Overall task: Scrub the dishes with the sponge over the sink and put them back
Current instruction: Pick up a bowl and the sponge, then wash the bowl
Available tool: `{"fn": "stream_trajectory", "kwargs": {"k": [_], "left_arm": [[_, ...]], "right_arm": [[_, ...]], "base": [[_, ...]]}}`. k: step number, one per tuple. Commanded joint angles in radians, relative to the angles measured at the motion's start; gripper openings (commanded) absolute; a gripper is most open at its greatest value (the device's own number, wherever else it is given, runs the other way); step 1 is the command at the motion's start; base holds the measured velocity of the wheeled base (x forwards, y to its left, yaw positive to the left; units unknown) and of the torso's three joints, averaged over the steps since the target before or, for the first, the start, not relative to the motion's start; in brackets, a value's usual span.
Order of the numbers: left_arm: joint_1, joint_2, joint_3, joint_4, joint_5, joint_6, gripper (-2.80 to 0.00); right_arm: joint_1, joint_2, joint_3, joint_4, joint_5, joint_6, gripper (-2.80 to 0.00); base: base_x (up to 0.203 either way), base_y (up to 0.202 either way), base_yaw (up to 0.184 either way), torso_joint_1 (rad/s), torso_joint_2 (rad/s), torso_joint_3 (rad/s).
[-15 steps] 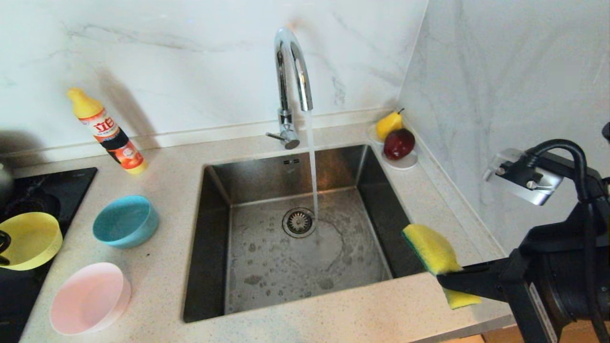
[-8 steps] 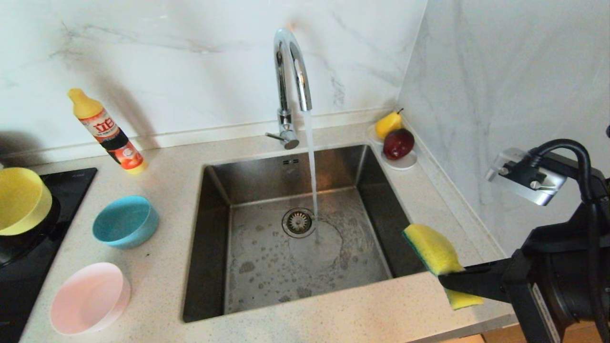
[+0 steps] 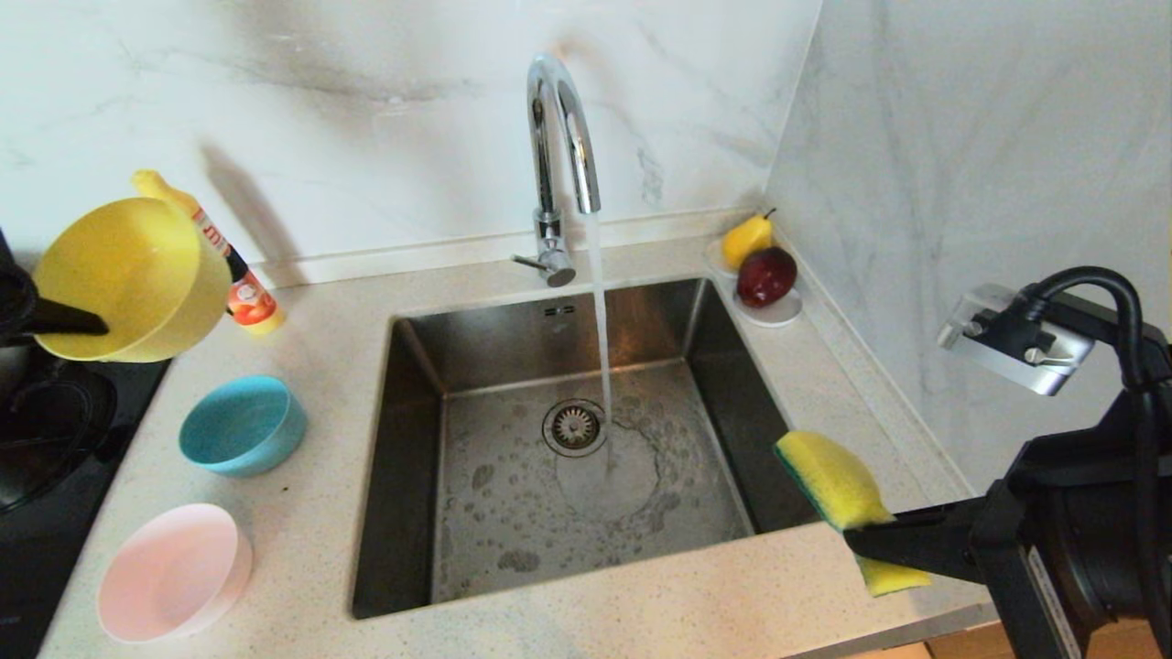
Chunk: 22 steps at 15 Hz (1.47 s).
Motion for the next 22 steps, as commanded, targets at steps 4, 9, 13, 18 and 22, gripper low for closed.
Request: {"fn": "stream_trajectory", "kwargs": {"k": [4, 9, 13, 18, 22], "left_arm": [[-0.49, 0.123, -0.051, -0.033, 0.29, -0.064, -2.8], [-0.71, 0.378, -0.152, -0.084, 0.409, -0.174, -2.8], [-0.769, 0.544, -0.266, -0.086, 0.416, -0.234, -2.8], [-0.82, 0.705, -0.387, -0.159, 0.417, -0.286, -2.8], [-0.847, 0.752, -0.388, -0.241, 0.418, -0.311, -2.8]], "right_arm": [[0.002, 0.003, 0.0, 0.001, 0.0, 0.001, -2.8], [0.0, -0.005, -0.003, 0.003, -0.002, 0.001, -2.8], [0.0, -0.006, -0.002, 0.003, -0.002, 0.001, -2.8], [0.0, -0.008, -0.003, 0.001, -0.002, 0.0, -2.8], [-0.007, -0.014, -0.006, 0.001, -0.002, 0.0, -2.8]], "base": [[0.0, 0.0, 0.0, 0.0, 0.0, 0.0], [0.0, 0.0, 0.0, 0.0, 0.0, 0.0], [0.0, 0.0, 0.0, 0.0, 0.0, 0.0], [0.0, 0.0, 0.0, 0.0, 0.0, 0.0], [0.0, 0.0, 0.0, 0.0, 0.0, 0.0]]}}
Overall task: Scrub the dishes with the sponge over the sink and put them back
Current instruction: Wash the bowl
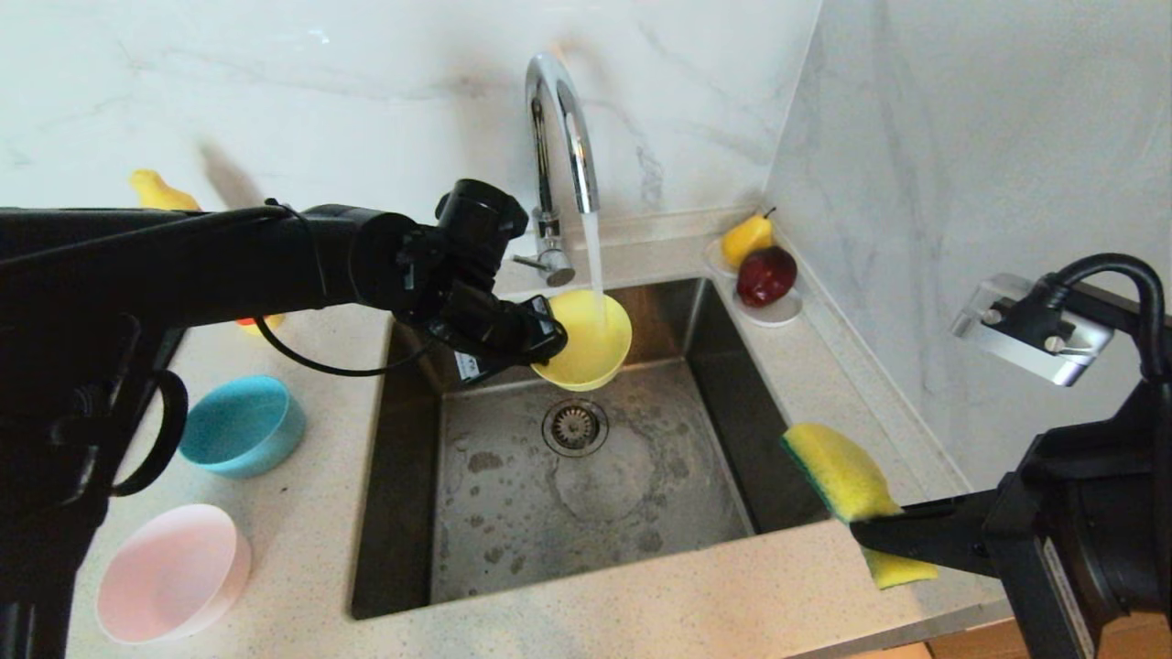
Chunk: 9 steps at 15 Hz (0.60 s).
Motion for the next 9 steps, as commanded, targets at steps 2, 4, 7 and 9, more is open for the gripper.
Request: {"fn": "stream_trajectory", "kwargs": {"k": [2, 4, 7, 9], "left_arm": [[-0.011, 0.055, -0.001, -0.068, 0.001, -0.019, -2.8], [-0.011, 0.069, 0.0, -0.071, 0.002, -0.025, -2.8], [-0.014, 0.068, 0.003, -0.057, 0.002, -0.039, -2.8], [-0.015, 0.063, 0.003, -0.056, 0.001, -0.039, -2.8]], "right_arm": [[-0.003, -0.009, -0.007, 0.004, 0.0, 0.0, -2.8], [-0.005, -0.011, -0.007, 0.006, 0.0, 0.0, -2.8], [-0.008, -0.01, -0.007, 0.006, 0.0, 0.0, -2.8], [-0.008, -0.01, -0.007, 0.004, 0.0, 0.0, -2.8]], "base": [[0.0, 0.0, 0.0, 0.0, 0.0, 0.0], [0.0, 0.0, 0.0, 0.0, 0.0, 0.0], [0.0, 0.0, 0.0, 0.0, 0.0, 0.0], [0.0, 0.0, 0.0, 0.0, 0.0, 0.0]]}}
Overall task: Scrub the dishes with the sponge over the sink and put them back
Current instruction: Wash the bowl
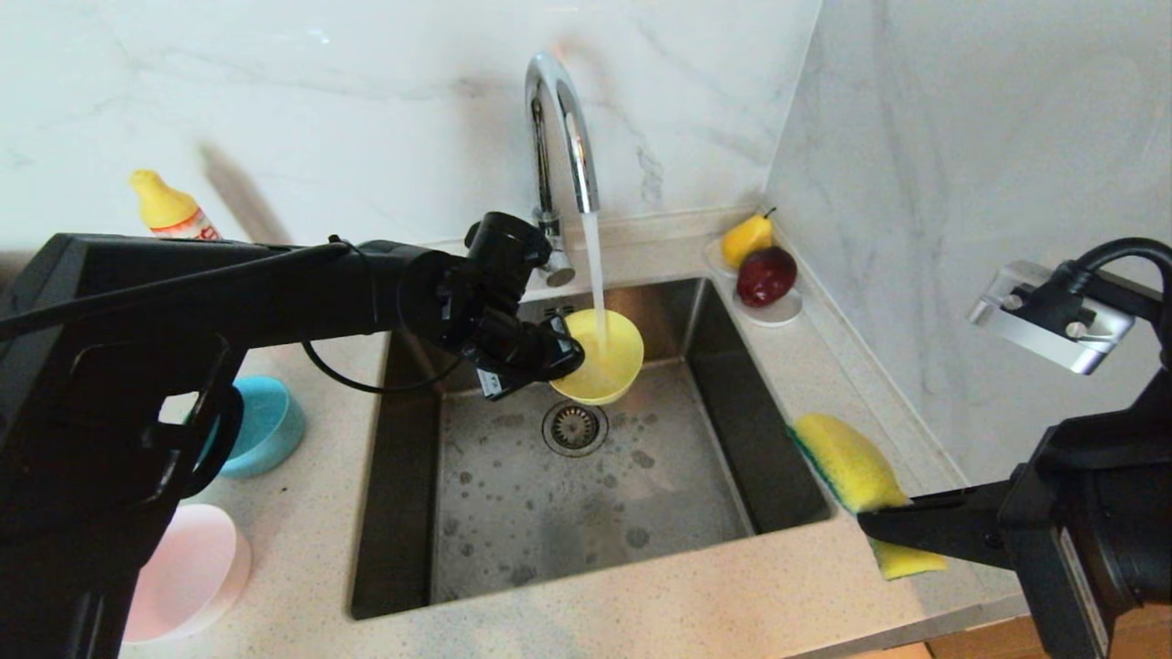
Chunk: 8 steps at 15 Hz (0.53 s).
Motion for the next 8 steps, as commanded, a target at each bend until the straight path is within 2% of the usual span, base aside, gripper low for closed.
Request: {"fn": "stream_trajectory", "kwargs": {"k": [1, 8], "left_arm": [[-0.003, -0.001, 0.0, 0.004, -0.001, -0.008, -2.8], [-0.01, -0.001, 0.0, 0.015, 0.001, -0.018, -2.8]], "right_arm": [[0.0, -0.001, 0.0, 0.002, 0.0, 0.001, -2.8], [0.0, -0.002, 0.002, 0.002, 0.0, 0.001, -2.8]], "base": [[0.0, 0.0, 0.0, 0.0, 0.0, 0.0], [0.0, 0.0, 0.0, 0.0, 0.0, 0.0]]}}
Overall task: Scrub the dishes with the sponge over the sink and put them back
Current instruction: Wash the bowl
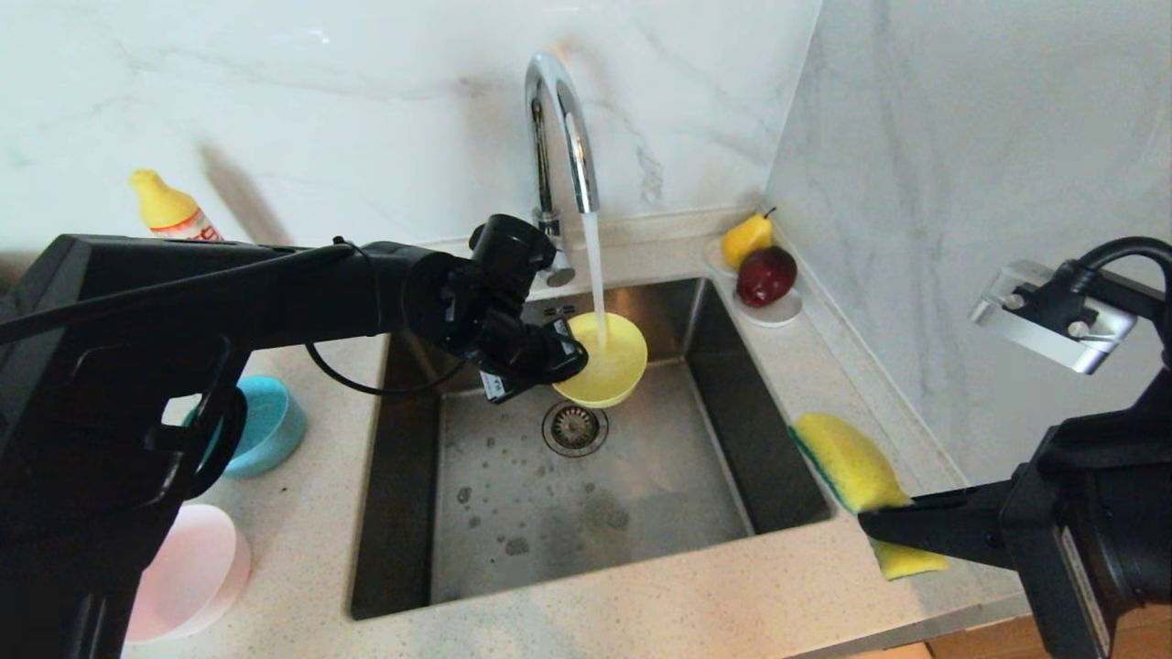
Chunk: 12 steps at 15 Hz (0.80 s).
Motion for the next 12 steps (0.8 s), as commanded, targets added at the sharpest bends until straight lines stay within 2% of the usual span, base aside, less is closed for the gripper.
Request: {"fn": "stream_trajectory", "kwargs": {"k": [1, 4, 6, 8, 10, 12], "left_arm": [[-0.001, -0.005, 0.0, 0.006, 0.002, -0.004, -2.8], [0.0, -0.035, 0.008, 0.036, 0.022, -0.003, -2.8], [-0.001, -0.093, 0.051, 0.037, 0.081, 0.005, -2.8], [0.0, -0.178, 0.105, 0.024, 0.146, 0.047, -2.8], [0.001, -0.274, 0.173, -0.052, 0.2, 0.096, -2.8], [0.001, -0.368, 0.285, -0.192, 0.245, 0.182, -2.8]], "right_arm": [[0.0, -0.001, 0.004, 0.001, 0.0, 0.002, -2.8], [0.0, -0.006, 0.006, 0.002, 0.0, 0.002, -2.8], [0.0, -0.01, 0.01, 0.003, 0.0, 0.002, -2.8], [0.0, -0.001, 0.012, 0.003, 0.001, 0.002, -2.8], [-0.001, 0.008, 0.011, 0.003, 0.0, 0.002, -2.8], [-0.014, 0.008, 0.013, 0.004, 0.001, 0.002, -2.8]], "base": [[0.0, 0.0, 0.0, 0.0, 0.0, 0.0], [0.0, 0.0, 0.0, 0.0, 0.0, 0.0], [0.0, 0.0, 0.0, 0.0, 0.0, 0.0], [0.0, 0.0, 0.0, 0.0, 0.0, 0.0], [0.0, 0.0, 0.0, 0.0, 0.0, 0.0], [0.0, 0.0, 0.0, 0.0, 0.0, 0.0]]}}
